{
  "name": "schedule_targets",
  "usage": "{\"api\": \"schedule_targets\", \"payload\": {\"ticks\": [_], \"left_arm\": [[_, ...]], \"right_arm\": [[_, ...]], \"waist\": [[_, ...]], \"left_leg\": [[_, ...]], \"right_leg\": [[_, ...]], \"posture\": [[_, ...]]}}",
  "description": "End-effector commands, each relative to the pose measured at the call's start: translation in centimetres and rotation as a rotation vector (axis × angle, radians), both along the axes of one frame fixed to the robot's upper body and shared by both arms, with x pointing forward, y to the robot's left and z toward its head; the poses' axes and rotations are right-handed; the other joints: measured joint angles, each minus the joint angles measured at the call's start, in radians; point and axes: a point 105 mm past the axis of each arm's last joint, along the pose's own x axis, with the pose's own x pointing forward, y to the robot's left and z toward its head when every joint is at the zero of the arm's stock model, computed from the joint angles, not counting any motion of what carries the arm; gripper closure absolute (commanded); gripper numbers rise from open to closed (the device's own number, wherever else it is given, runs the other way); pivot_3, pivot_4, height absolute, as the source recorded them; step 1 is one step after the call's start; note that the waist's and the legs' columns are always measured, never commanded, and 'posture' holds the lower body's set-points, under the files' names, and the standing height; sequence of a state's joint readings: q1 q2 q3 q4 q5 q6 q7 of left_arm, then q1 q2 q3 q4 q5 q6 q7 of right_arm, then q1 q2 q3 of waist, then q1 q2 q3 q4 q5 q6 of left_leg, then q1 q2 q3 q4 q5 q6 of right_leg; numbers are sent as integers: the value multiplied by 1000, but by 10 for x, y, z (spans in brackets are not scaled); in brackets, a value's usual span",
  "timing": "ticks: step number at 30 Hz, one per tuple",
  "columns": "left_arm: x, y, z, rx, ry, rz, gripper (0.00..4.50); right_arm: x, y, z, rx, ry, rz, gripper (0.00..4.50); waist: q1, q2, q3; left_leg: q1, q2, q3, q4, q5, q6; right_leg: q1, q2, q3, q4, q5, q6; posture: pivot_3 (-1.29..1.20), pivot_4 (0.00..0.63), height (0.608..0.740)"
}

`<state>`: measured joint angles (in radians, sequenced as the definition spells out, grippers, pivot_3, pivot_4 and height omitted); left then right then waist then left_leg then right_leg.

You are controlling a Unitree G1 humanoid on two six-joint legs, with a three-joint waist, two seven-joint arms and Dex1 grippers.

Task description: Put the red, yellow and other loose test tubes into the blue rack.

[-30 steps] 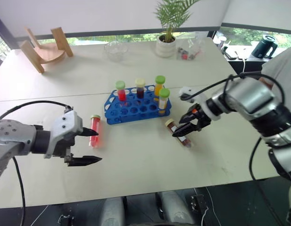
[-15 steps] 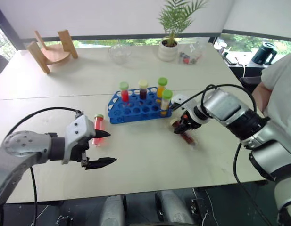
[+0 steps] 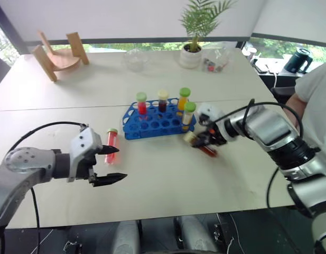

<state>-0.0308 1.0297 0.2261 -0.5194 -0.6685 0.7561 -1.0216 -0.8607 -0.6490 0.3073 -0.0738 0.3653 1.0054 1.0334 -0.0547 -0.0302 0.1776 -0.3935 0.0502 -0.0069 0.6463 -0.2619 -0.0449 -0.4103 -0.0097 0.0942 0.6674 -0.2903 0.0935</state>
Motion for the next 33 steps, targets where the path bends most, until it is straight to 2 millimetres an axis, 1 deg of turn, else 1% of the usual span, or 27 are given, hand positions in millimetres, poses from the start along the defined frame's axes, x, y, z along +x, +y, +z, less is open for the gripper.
{"api": "schedule_targets", "payload": {"ticks": [1, 3, 5, 7, 8, 10, 12, 13, 19, 22, 26, 33], "left_arm": [[7, 19, 20, -34, -22, 52, 0], [10, 27, 25, -47, -11, 66, 0], [13, 31, 29, -41, 2, 68, 0], [17, 34, 32, -32, 6, 69, 0], [19, 37, 34, -30, 7, 70, 0], [21, 38, 39, -14, 6, 64, 0], [22, 39, 44, -2, 3, 57, 0], [23, 39, 45, 0, 2, 55, 0], [24, 40, 50, 12, 0, 50, 0], [22, 37, 49, 8, 1, 48, 0], [21, 37, 49, 4, -1, 58, 0], [18, 40, 49, 4, -4, 83, 0]], "right_arm": [[-24, 22, 84, 457, -266, 23, 3628], [-36, 33, 91, 584, -285, 11, 3628], [-35, 44, 89, 676, -405, -60, 3628], [-18, 48, 84, 712, -542, -205, 3628], [-13, 51, 82, 715, -577, -246, 3628], [3, 51, 66, 708, -664, -373, 3628], [11, 50, 50, 701, -719, -452, 3628], [13, 50, 46, 698, -740, -472, 3628], [19, 55, 24, 699, -738, -511, 3628], [21, 59, 18, 700, -734, -507, 3628], [25, 62, 12, 690, -727, -506, 3628], [22, 72, 2, 681, -727, -482, 3628]], "waist": [[-1, 0, 0], [-1, 0, 0], [2, 1, 0], [1, 2, 1], [-1, 2, 1], [-4, 2, 1], [-4, 2, 1], [-4, 2, 1], [-15, 2, 1], [-17, 2, 1], [-15, 2, 1], [-15, 2, 1]], "left_leg": [[0, 0, -2, -2, 0, 0], [-1, 1, -5, -3, -1, 2], [-3, 1, -7, -4, -1, 2], [-8, 0, -8, -2, -1, 2], [-11, 0, -7, 0, -1, 2], [-17, -1, -5, 0, 2, -4], [-17, -1, -5, 1, 3, -5], [-17, -1, -5, 1, 3, -5], [-17, 0, -6, -1, 3, -5], [-16, 0, -6, -1, 3, -5], [-16, 0, -6, -1, 3, -5], [-16, 0, -6, 0, 3, -5]], "right_leg": [[-1, 1, -1, 1, 0, 0], [-1, 1, -4, 2, -2, -3], [-2, 0, -7, 0, -2, -3], [-4, -2, -9, -1, -2, -3], [-7, -2, -10, 0, -2, -3], [-14, -3, -8, 1, 1, -1], [-14, -3, -8, 1, 1, -1], [-14, -3, -8, 1, 1, -1], [-15, -1, -8, 3, 1, -1], [-15, -1, -8, 4, 1, -1], [-15, -1, -8, 4, 1, -1], [-15, -1, -8, 4, 1, -1]], "posture": [[0, 150, 740], [0, 150, 740], [0, 150, 740], [0, 150, 740], [0, 150, 740], [0, 150, 740], [0, 150, 740], [0, 150, 740], [0, 150, 740], [0, 150, 740], [0, 150, 740], [0, 150, 740]]}}
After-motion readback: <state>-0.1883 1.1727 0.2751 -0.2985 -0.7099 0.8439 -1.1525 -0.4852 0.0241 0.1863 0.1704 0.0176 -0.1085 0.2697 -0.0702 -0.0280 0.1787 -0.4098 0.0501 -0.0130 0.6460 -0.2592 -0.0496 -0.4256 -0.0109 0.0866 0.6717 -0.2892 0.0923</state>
